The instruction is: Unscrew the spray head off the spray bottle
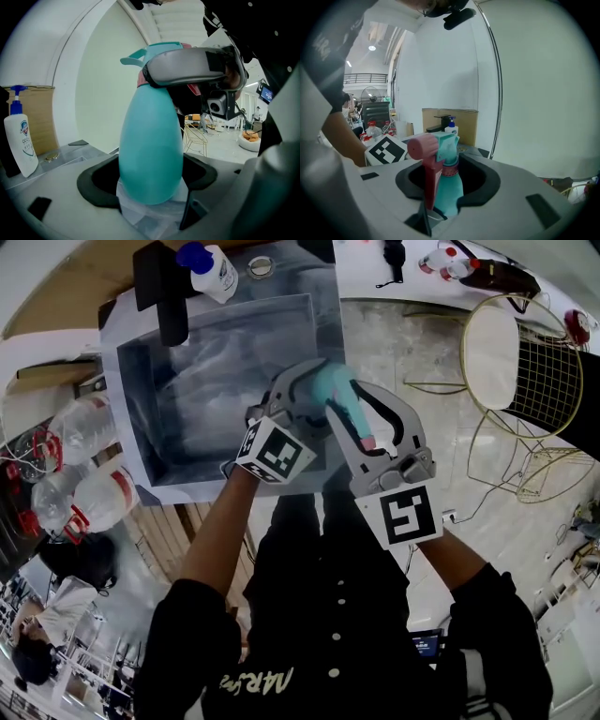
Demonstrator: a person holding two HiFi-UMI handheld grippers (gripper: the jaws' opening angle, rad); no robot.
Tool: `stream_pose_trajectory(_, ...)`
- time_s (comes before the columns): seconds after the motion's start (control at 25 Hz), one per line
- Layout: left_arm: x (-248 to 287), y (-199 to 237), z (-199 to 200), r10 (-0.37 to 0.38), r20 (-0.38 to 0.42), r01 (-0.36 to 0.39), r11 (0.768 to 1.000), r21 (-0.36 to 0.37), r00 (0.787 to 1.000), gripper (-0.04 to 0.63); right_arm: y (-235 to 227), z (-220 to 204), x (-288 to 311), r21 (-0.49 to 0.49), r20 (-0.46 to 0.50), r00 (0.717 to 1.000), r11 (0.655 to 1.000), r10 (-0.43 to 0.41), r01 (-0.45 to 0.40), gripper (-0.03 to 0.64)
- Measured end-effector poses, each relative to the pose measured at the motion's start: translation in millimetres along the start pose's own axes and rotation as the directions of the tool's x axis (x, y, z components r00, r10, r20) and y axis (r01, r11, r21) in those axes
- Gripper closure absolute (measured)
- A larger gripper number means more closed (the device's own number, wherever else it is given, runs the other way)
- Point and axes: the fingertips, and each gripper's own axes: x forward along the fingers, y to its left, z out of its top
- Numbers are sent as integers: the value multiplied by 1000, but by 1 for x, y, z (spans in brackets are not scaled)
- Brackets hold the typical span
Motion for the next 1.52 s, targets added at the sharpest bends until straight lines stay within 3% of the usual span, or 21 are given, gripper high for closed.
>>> stream_pose_trajectory(0.16,0,0,1,-14,1,14,1000,2,1000,190,2,-1,-1,-53,2,992,990,128,-128,469)
stream_pose_trajectory(0.32,1,-1,1,-29,1,29,1000,11,1000,190,6,-3,-3,-131,9,949,942,314,-310,469)
stream_pose_trajectory(0.44,0,-2,0,-42,5,42,999,12,999,190,10,-4,-5,-184,10,884,870,467,-457,469)
stream_pose_trajectory(0.56,0,-3,0,-64,3,64,998,22,998,190,12,-4,-8,-225,8,801,782,599,-582,469)
stream_pose_trajectory(0.72,0,-8,1,-91,0,91,995,32,996,190,13,-5,-14,-255,17,704,684,710,-684,469)
stream_pose_trajectory(0.84,0,-8,2,-95,3,95,995,33,995,190,14,-4,-14,-262,22,660,641,751,-721,469)
stream_pose_trajectory(0.92,0,-8,1,-95,4,94,995,32,996,190,15,-4,-14,-267,14,651,631,759,-729,469)
stream_pose_trajectory(1.04,0,-8,1,-94,3,93,995,32,996,190,14,-6,-14,-257,3,683,660,731,-706,463)
stream_pose_trajectory(1.12,0,-8,1,-93,3,93,995,31,996,190,10,-9,-15,-227,0,727,708,686,-668,456)
stream_pose_trajectory(1.2,0,-8,1,-92,2,92,995,30,996,190,1,-8,-16,-174,25,790,781,613,-600,417)
stream_pose_trajectory(1.36,0,-8,1,-91,3,90,995,30,996,190,-28,1,-31,12,153,925,935,348,-354,354)
stream_pose_trajectory(1.44,-1,-8,1,-89,3,89,996,30,996,190,-42,0,-50,142,189,968,971,162,-190,342)
stream_pose_trajectory(1.52,0,-8,1,-88,3,88,996,29,996,190,-44,-8,-72,223,187,982,974,-20,-22,344)
